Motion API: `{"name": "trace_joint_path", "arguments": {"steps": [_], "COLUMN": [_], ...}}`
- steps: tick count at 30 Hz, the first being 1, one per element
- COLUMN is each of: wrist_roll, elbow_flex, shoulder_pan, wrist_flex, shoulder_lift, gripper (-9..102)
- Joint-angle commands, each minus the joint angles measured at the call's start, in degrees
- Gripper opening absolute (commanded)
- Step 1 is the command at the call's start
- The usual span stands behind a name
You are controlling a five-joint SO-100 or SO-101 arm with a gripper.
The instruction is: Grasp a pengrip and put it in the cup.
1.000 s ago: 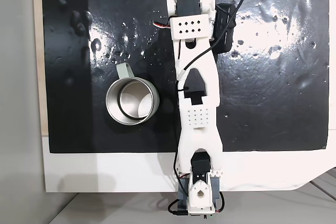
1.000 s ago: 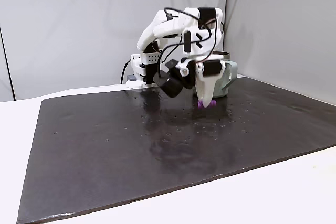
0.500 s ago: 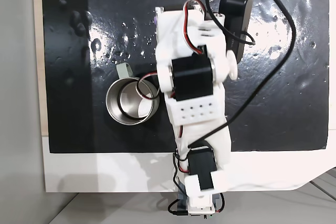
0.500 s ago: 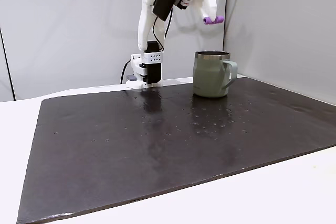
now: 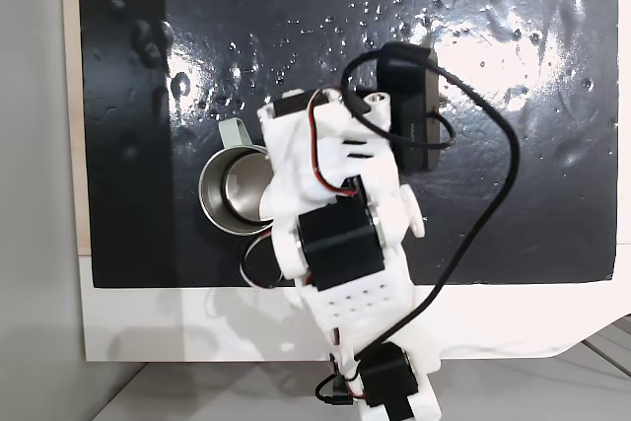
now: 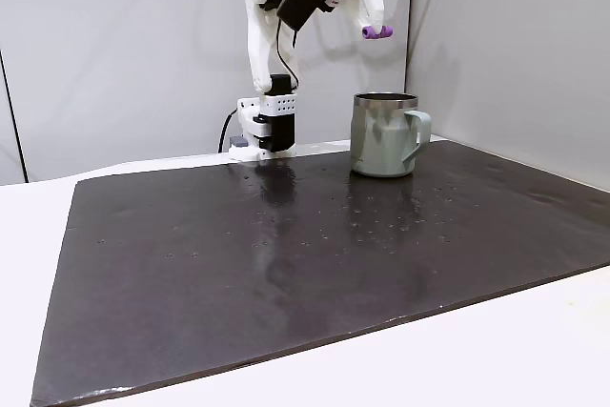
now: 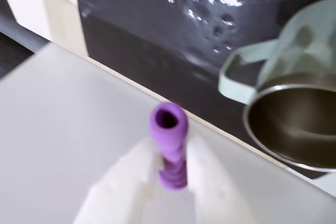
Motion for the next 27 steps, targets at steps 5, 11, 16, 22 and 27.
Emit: {"name": "trace_joint_path", "arguments": {"steps": [5, 11, 16, 22, 27], "wrist_roll": [-2.64, -3.08, -3.52, -4.13, -4.31], "elbow_flex": [9.58, 16.00, 17.84, 18.19, 19.42], "shoulder_pan": [-7.65, -13.10, -17.05, -19.07, -19.34], "wrist_flex": [0.62, 0.62, 0.62, 0.53, 0.53], "shoulder_lift": [8.09, 10.02, 9.67, 9.58, 10.37], "gripper": [0, 0, 0, 0, 29]}}
